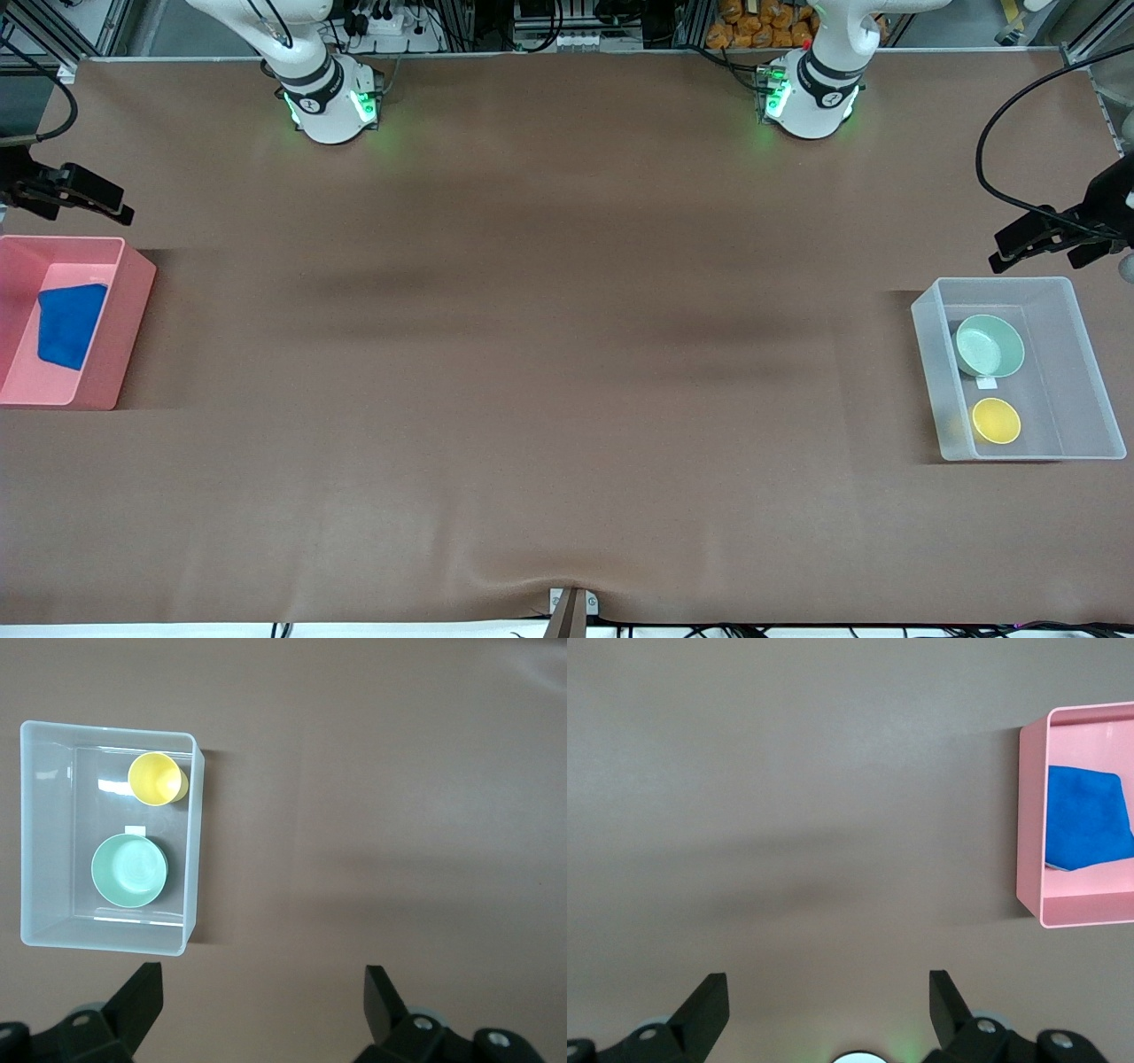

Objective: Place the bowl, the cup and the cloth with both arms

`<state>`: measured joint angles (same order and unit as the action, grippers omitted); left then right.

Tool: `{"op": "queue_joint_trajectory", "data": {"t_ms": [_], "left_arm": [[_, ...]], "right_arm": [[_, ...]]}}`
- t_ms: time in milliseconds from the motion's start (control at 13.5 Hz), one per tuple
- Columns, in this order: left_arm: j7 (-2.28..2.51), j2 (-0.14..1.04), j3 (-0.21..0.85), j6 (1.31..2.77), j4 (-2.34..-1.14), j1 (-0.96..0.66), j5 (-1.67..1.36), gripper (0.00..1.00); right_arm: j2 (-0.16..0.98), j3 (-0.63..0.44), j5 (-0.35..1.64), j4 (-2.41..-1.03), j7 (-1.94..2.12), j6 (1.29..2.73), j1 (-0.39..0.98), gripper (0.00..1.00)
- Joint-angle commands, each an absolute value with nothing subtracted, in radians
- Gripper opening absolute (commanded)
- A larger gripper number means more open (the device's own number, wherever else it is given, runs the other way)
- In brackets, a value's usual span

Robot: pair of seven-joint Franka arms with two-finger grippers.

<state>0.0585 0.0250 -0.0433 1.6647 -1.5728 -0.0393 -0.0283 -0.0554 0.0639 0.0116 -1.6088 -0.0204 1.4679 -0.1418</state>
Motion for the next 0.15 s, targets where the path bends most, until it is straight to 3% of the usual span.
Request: {"op": "queue_joint_trajectory", "data": {"t_ms": [0, 74], "left_arm": [[0.064, 0.029, -0.038, 1.643, -1.554, -0.040, -0.029, 1.00], [0.066, 0.029, -0.038, 1.643, -1.554, -0.038, -0.029, 1.00]], "right_arm": [[-0.061, 0.069, -0.002, -1.606, -0.021, 1.444, -0.158, 1.00], [-0.058, 0.069, -0.002, -1.611, -0.023, 1.442, -0.156, 1.00]]}}
